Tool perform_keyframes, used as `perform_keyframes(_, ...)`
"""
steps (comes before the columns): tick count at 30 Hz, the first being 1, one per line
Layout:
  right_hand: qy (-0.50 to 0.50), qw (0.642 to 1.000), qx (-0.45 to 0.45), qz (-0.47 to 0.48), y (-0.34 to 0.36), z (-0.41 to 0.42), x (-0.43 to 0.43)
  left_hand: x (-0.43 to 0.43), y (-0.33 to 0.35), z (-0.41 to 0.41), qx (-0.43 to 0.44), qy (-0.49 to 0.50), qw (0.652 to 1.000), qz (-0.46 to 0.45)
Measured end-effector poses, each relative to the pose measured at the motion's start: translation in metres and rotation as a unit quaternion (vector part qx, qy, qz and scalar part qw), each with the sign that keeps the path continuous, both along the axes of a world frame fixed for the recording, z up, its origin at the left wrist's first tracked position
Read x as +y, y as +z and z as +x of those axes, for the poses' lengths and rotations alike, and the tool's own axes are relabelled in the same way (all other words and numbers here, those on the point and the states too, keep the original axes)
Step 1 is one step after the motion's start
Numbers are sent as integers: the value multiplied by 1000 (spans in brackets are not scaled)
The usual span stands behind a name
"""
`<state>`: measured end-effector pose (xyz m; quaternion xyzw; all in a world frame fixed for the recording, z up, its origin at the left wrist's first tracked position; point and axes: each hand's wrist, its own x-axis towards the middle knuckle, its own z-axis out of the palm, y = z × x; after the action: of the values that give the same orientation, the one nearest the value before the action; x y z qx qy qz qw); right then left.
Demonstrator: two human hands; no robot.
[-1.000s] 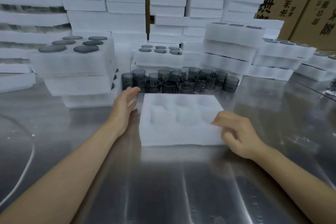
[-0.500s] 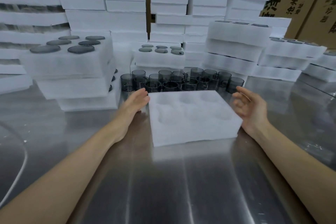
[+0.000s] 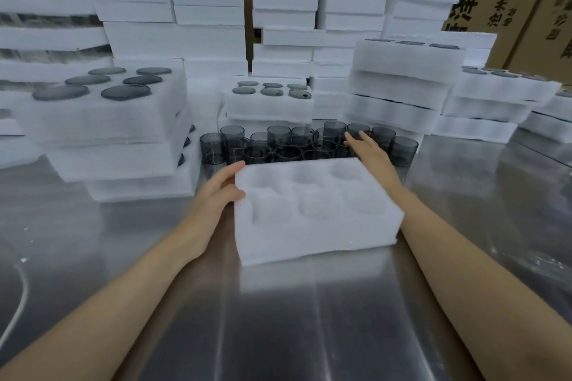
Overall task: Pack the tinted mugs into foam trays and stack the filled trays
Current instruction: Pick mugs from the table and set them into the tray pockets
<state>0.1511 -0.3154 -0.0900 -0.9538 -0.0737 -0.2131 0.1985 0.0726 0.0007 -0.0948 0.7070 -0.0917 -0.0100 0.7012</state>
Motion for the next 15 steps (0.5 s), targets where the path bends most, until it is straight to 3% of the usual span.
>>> perform_keyframes(3,5,999,-12,-33,-7,6,-6,-1,-1,-1,-8,2,1000,1)
perform_keyframes(7,43,998,-31,41,-8,3,-6,-2,-1,-4,-56,9,996,63)
perform_keyframes(10,34,989,-108,95,-5,-9,-4,-1,0,-5,-65,4,994,88)
perform_keyframes(13,2,960,-160,229,-1,-31,-2,0,1,-7,-72,-12,991,109)
perform_keyframes(15,-25,920,-167,353,10,-48,0,0,2,-9,-77,-16,990,120)
